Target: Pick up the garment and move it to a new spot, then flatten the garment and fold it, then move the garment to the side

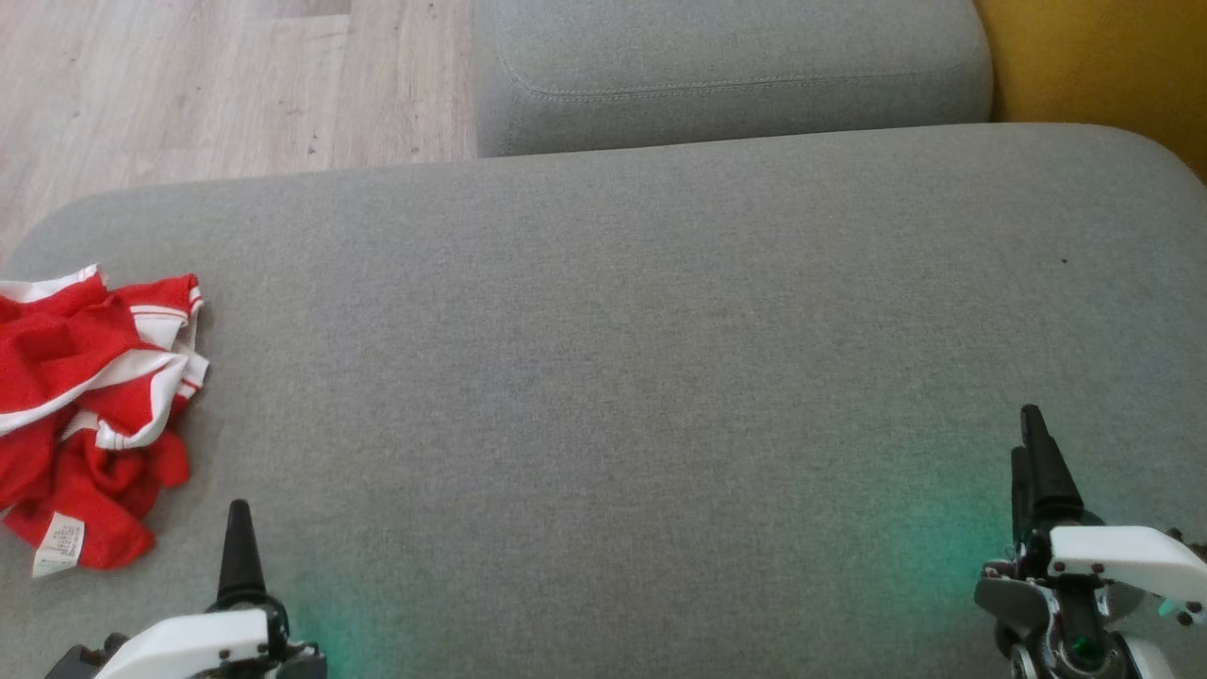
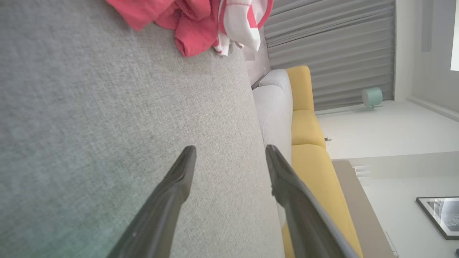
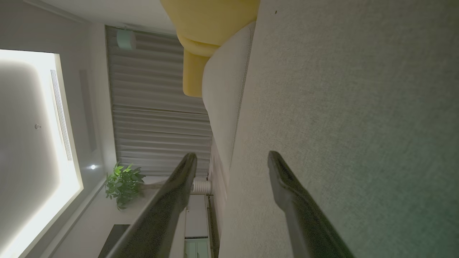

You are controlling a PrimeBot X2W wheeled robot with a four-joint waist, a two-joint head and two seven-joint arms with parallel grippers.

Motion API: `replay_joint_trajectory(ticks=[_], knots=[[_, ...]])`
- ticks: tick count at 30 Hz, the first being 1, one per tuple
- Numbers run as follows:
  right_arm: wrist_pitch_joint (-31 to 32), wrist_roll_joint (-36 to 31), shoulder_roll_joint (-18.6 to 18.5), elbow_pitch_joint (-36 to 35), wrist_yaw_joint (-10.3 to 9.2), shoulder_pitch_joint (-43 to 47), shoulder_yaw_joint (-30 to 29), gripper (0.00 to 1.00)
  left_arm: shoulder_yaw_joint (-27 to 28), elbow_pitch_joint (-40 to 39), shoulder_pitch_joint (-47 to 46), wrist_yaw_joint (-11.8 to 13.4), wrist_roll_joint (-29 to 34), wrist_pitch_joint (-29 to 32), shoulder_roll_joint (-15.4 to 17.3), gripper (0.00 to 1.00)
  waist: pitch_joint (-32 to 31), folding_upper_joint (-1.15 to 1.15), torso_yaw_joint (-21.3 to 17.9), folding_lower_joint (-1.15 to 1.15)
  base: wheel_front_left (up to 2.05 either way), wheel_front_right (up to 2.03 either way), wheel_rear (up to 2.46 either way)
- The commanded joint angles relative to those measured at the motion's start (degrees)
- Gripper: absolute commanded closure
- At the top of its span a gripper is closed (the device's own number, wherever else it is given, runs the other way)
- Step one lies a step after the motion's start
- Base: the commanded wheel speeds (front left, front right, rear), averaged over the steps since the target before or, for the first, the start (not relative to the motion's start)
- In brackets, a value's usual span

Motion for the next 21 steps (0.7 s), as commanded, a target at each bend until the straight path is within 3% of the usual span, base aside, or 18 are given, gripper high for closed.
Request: replay_joint_trajectory(ticks=[1, 21], knots=[[-0.52, -1.26, -1.44, -1.84, -0.01, -3.1, 0.68, 0.0, 0.08, -2.17, -2.63, -0.08, 1.5, -0.45, 0.48, 0.0, 0.01, 0.0, -0.02, 0.0, 0.0, 0.0, 0.0], [-3.89, -17.7, -2.33, -1.96, -0.01, -4.26, 3.38, 0.0, -0.63, -2.03, -2.99, -0.11, 18.75, -3.81, 1.15, 0.0, 0.18, 0.0, -0.42, 0.0, 0.0, 0.0, 0.0]])
